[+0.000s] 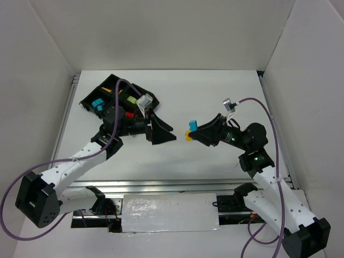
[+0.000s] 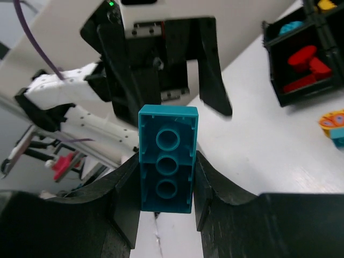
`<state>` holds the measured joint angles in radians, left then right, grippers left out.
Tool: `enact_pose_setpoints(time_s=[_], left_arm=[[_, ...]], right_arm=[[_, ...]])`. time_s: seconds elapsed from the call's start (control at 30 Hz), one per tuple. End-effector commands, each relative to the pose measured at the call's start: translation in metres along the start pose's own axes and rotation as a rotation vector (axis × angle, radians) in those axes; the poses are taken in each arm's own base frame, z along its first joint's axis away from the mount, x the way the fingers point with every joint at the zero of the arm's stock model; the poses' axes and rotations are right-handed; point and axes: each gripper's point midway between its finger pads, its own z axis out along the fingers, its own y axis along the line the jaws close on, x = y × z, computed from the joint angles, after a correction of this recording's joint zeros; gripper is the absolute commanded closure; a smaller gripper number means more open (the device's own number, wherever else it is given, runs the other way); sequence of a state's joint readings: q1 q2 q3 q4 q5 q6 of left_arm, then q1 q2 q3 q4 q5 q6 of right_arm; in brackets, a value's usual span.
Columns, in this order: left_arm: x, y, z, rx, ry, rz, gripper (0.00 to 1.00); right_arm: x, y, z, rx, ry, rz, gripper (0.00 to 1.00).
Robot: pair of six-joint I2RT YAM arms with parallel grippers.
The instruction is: Sort the legos into containers by color
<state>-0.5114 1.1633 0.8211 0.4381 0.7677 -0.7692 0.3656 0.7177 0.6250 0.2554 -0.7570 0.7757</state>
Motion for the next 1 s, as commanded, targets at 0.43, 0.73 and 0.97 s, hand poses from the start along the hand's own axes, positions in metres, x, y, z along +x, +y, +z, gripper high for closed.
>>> enact_pose_setpoints(time_s=[0.43, 0.73, 0.97], left_arm=[[0.001, -0.097, 0.027, 0.33, -0.013, 0.129, 0.15], [-0.006, -0.109, 0.034, 0.385, -0.032, 0.124, 0.28], [-0.008, -0.114, 0.032, 0.409, -0.035, 0.121, 0.39]], right_arm=[[-0.011, 0.059, -0.006, -0.258, -0.057, -0.024, 1.0], [-0.007, 0.055, 0.001, -0.245, -0.046, -0.027, 1.0], [-0.002, 0.046, 0.005, -0.214, -0.045, -0.025, 1.0]])
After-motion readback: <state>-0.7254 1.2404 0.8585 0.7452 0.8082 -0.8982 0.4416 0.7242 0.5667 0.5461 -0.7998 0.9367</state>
